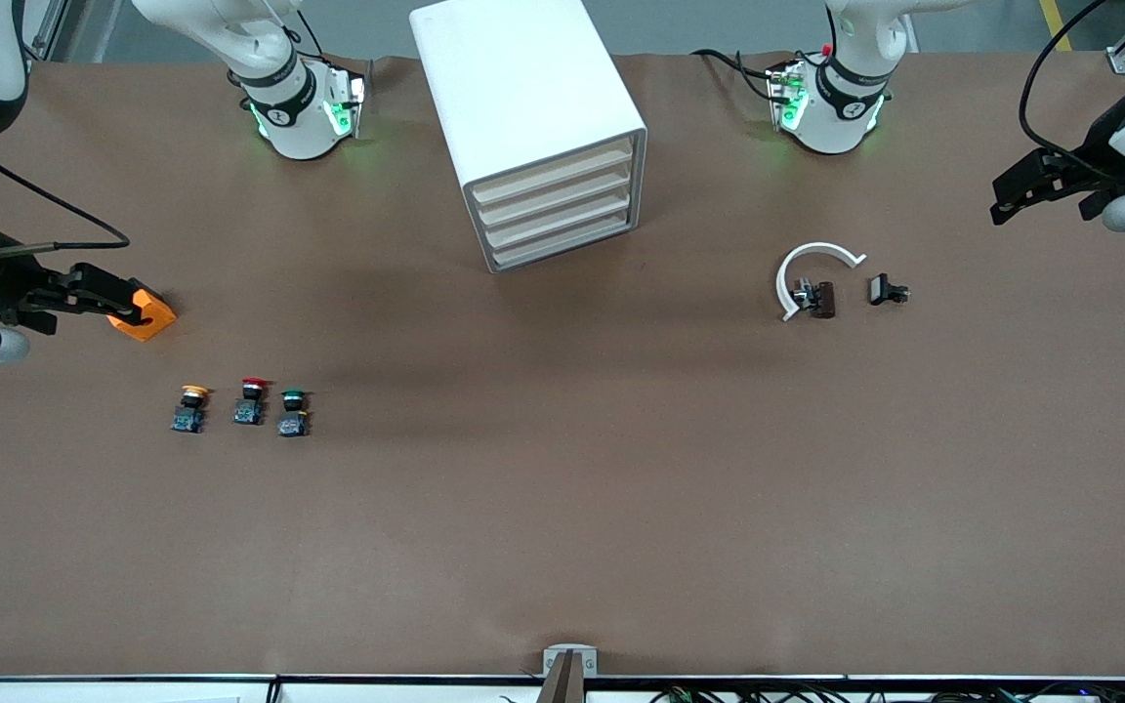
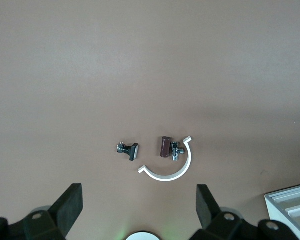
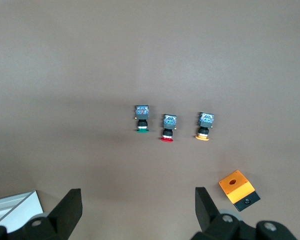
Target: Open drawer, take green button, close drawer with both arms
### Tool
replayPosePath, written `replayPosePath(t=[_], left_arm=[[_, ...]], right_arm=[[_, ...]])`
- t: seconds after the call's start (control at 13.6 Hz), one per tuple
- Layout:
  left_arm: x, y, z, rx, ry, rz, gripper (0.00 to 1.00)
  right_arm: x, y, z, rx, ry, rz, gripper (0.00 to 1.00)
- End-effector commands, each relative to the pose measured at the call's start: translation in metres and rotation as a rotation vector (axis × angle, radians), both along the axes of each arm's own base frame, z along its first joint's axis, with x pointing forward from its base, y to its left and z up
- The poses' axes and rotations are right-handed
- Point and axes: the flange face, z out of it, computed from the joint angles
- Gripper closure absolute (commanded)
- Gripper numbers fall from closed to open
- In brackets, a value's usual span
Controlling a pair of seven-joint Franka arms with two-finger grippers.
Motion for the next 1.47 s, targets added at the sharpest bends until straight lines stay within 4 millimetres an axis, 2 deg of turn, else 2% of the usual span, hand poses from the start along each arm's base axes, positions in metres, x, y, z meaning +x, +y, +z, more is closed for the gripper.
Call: replayPosePath(t=[0.0,0.15,0.51,0.74,0.88,1.03,1.18,1.4], left_arm=[[0.002,-0.001,0.007,-0.017,-0.025,-0.017,0.0],[0.016,0.001,0.009,-0.024,-0.032,-0.02,0.0],[0.024,0.002,0.005,-0.026,-0.028,-0.018,0.0],[0.023,0.004,0.005,-0.026,-0.026,-0.017,0.0],[0.022,0.0,0.006,-0.025,-0.026,-0.021,0.0],[0.022,-0.002,0.005,-0.025,-0.024,-0.027,0.0],[0.022,-0.005,0.007,-0.025,-0.029,-0.032,0.0],[0.03,-0.009,0.011,-0.025,-0.04,-0.043,0.0]], right_arm=[[0.0,0.003,0.004,-0.015,-0.005,0.011,0.0],[-0.001,0.001,0.006,-0.017,-0.005,0.007,0.0],[-0.008,0.001,0.006,-0.091,0.026,0.015,0.0],[-0.018,-0.011,0.006,-0.079,0.002,-0.003,0.0],[-0.035,-0.025,0.005,-0.065,-0.044,-0.021,0.0],[-0.052,-0.034,-0.004,-0.054,-0.086,-0.033,0.0],[-0.054,-0.04,-0.003,-0.053,-0.076,-0.044,0.0],[-0.057,-0.067,0.012,-0.055,-0.077,-0.083,0.0]])
